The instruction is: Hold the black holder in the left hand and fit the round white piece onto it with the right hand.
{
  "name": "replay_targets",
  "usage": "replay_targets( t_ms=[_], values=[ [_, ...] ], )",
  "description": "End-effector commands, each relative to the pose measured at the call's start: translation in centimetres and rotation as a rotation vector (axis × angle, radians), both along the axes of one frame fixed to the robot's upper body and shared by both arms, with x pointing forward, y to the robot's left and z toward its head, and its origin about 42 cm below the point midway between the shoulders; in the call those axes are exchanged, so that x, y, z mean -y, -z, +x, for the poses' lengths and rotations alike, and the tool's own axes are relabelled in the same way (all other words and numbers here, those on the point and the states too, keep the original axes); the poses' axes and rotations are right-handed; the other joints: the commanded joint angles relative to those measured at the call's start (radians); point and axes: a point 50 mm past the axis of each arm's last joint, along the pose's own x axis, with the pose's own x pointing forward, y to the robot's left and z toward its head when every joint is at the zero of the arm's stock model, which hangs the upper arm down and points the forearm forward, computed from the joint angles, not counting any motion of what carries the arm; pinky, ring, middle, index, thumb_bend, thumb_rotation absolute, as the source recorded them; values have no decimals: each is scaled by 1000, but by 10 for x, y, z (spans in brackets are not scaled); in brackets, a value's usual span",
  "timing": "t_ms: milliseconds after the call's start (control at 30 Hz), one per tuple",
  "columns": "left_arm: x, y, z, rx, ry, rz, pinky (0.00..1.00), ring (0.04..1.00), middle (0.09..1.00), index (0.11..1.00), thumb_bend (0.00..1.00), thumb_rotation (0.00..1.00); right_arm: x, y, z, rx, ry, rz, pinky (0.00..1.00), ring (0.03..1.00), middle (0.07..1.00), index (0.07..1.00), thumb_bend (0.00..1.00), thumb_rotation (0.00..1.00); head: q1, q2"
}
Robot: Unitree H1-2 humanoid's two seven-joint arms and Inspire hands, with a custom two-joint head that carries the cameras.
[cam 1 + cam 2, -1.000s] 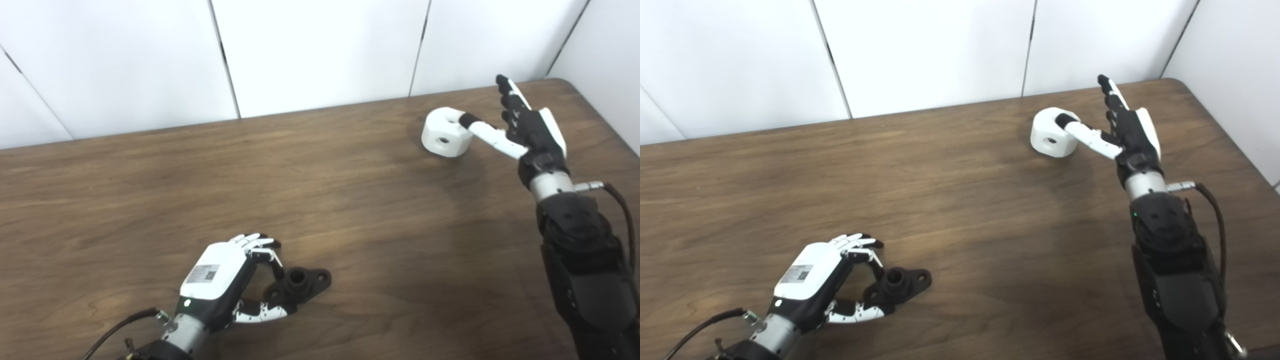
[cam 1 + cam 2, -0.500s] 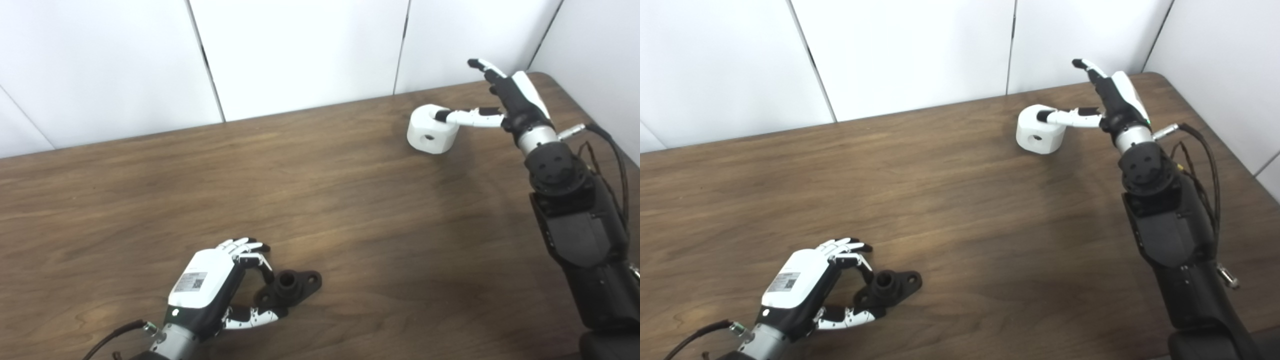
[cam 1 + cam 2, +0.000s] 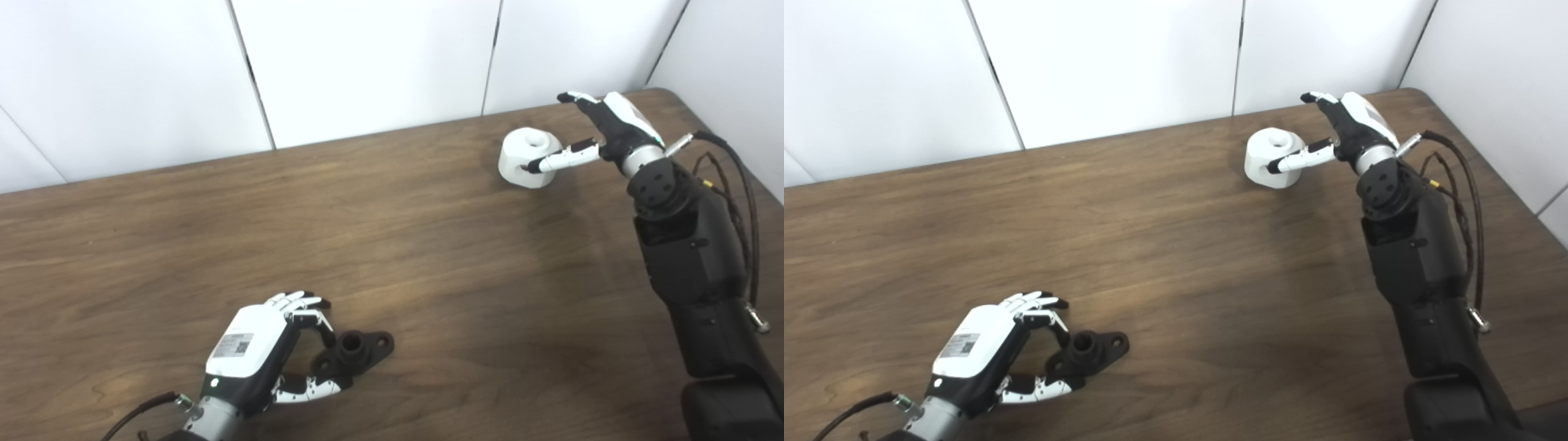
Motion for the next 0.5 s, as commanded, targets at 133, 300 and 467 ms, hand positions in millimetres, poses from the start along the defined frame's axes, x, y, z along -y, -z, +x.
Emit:
replay_targets(
  t_ms=[133,300,467],
  values=[
    [-13,27,-12,-141,-14,93,876,871,808,491,509,65,-3,-28,12,72,8,-27,935,1000,969,913,923,302,5,-1],
    [-13,28,-12,-140,-12,94,878,873,807,491,509,66,-2,-24,18,64,24,-34,949,1000,965,905,890,299,4,-1],
    [-12,27,-12,-144,-14,88,881,874,808,491,509,65,-1,-23,22,63,35,-44,959,999,955,883,880,298,7,1]
  ],
)
